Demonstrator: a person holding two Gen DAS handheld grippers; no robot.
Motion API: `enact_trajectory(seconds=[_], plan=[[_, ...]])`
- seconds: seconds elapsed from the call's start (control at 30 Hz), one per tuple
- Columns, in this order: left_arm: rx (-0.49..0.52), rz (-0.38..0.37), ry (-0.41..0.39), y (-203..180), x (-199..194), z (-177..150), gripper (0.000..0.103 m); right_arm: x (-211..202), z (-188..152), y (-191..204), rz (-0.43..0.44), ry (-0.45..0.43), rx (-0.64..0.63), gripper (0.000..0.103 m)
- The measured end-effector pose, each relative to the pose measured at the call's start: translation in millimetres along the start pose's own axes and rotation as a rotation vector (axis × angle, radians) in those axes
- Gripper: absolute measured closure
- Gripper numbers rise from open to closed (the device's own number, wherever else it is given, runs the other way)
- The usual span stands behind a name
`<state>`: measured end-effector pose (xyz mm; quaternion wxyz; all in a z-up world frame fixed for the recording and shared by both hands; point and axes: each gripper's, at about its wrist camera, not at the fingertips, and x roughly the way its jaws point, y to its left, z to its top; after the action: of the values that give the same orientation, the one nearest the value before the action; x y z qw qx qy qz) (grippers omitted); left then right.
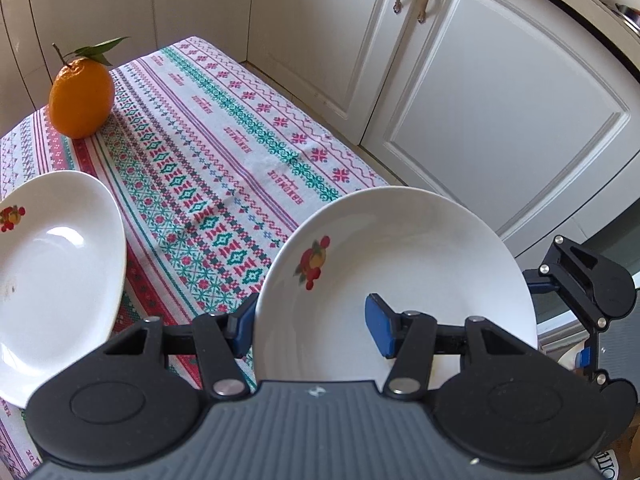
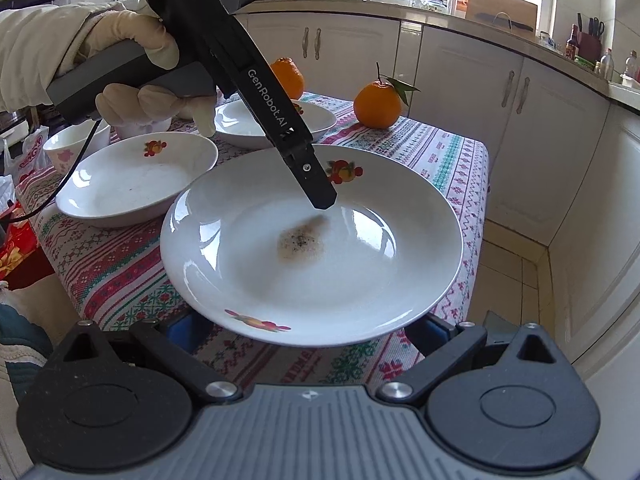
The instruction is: Organize plates and bowls
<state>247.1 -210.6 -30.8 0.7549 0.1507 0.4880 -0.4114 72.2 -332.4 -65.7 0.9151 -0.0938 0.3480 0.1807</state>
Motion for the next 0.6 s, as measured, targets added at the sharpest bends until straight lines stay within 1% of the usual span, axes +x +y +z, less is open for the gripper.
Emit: enact_trajectory(seconds=[0.23, 0.6], plan=[[-0.021, 0.021, -0.02, 19.0, 6.9, 19.4, 0.049, 18.7, 13.3, -20.4, 0.021, -0.004, -0.003, 0.0], [-0.042, 0.044, -0.025, 44.8, 29.2, 42.6, 0.049, 48.6, 28.2, -44.9, 0.028, 0.002, -0.009, 0.0]])
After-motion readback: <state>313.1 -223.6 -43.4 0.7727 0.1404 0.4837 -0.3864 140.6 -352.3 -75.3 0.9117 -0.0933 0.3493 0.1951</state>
